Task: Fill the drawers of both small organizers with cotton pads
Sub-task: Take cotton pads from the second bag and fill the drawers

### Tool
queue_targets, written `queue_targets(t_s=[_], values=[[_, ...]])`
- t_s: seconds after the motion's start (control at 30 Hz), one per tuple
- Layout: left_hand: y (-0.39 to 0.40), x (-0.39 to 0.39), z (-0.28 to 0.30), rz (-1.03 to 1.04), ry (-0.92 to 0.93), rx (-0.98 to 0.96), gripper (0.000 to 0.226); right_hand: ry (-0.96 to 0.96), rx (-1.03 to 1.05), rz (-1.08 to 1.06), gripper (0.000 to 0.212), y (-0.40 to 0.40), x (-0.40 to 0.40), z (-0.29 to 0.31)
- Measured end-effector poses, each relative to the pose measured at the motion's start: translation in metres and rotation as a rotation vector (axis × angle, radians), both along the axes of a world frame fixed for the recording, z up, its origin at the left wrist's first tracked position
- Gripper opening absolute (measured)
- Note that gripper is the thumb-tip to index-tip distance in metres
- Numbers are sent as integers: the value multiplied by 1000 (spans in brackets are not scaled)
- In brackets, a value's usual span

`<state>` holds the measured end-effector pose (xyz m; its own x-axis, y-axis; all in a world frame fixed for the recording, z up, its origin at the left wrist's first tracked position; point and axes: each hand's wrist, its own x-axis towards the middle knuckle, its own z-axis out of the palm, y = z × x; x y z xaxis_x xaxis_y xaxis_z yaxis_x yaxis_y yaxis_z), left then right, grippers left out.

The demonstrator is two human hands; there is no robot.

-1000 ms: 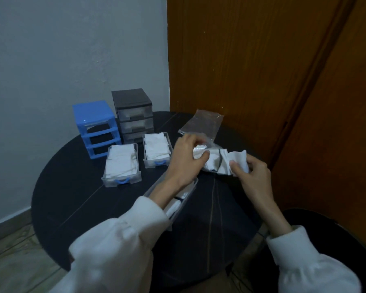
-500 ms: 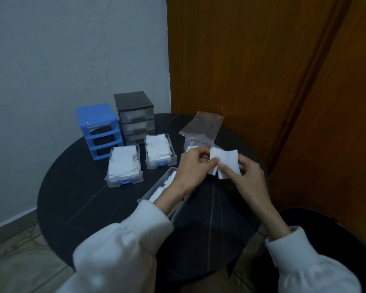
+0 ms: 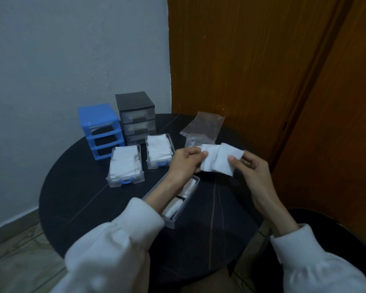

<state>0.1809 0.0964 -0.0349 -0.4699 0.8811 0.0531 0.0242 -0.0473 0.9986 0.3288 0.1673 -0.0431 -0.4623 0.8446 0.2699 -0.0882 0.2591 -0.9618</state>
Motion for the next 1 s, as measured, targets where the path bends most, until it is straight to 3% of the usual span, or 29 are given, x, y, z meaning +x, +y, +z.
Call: queue_targets(t_s=[0.13,0.27,0.4,0.67,0.83,1.0], values=[[0,0,-1,-61,-40,-24,15,-126,111,-49,9,3,-9,-4],[-5,0,1,-101,-63,-29,16,-98,52,-15,18,4,-14,-5],[-12,-5,2,-101,-28,-27,19,-112,98,51,10,1,-15,-1],[-53,-31,0,-3,178,13,22,-122,166,186,18,-12,-29,11],[-78,-57,-15,84,368,-87,26,-190,183,374,14,-29,-44,21],[-90,-57,-31,80,78,-62,30,-307,160,547,18,-40,-57,18]])
